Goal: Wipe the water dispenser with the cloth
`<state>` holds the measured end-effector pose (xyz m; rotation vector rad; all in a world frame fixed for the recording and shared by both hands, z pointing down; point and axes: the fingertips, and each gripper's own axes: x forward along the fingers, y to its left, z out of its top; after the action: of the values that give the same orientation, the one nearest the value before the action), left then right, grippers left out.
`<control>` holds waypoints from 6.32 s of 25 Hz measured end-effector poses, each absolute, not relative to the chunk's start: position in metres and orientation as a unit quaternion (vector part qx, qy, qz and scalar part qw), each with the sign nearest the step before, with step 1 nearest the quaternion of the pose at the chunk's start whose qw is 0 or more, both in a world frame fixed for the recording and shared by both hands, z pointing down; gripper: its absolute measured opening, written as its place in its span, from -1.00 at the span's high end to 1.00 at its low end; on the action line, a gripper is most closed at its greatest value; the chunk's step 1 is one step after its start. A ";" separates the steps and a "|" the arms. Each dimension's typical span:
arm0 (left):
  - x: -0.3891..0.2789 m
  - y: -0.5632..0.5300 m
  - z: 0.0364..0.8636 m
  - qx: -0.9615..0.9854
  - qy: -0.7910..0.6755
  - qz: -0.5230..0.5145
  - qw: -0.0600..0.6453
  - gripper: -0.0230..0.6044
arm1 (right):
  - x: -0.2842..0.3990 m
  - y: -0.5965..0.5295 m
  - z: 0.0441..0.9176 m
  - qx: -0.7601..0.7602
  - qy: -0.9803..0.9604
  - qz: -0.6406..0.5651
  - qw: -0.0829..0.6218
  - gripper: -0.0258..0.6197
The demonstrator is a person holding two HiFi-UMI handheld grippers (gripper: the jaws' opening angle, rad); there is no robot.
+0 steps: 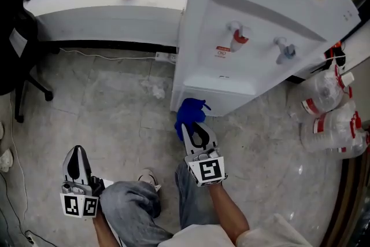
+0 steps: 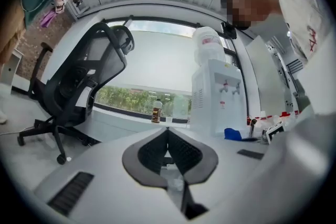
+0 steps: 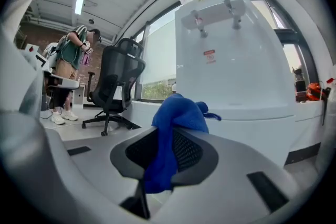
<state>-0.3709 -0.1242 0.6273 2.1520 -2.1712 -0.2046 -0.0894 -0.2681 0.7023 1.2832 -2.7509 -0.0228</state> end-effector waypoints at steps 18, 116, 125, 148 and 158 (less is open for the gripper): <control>-0.377 -0.109 0.620 0.696 -0.716 -0.057 0.020 0.89 | -0.104 -0.327 0.720 0.441 -0.895 -0.041 0.058 0.64; -0.387 -0.019 0.602 0.638 -0.770 -0.009 -0.007 0.89 | -0.131 -0.327 0.825 0.400 -0.909 0.031 0.116 0.64; -0.350 -0.080 0.612 0.696 -0.718 -0.026 -0.002 0.89 | 0.001 -0.349 0.822 0.504 -0.855 0.032 0.119 0.64; -0.317 -0.097 0.615 0.718 -0.695 -0.022 -0.003 0.89 | 0.032 -0.325 0.850 0.499 -0.855 0.046 0.136 0.64; -0.363 -0.054 0.621 0.673 -0.740 -0.003 0.001 0.89 | -0.112 -0.322 0.877 0.372 -0.915 0.076 0.137 0.64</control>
<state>-0.3626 -0.0539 0.6213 2.1124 -2.3223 -0.0080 -0.1122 -0.3222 0.8766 1.0769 -2.6467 0.2201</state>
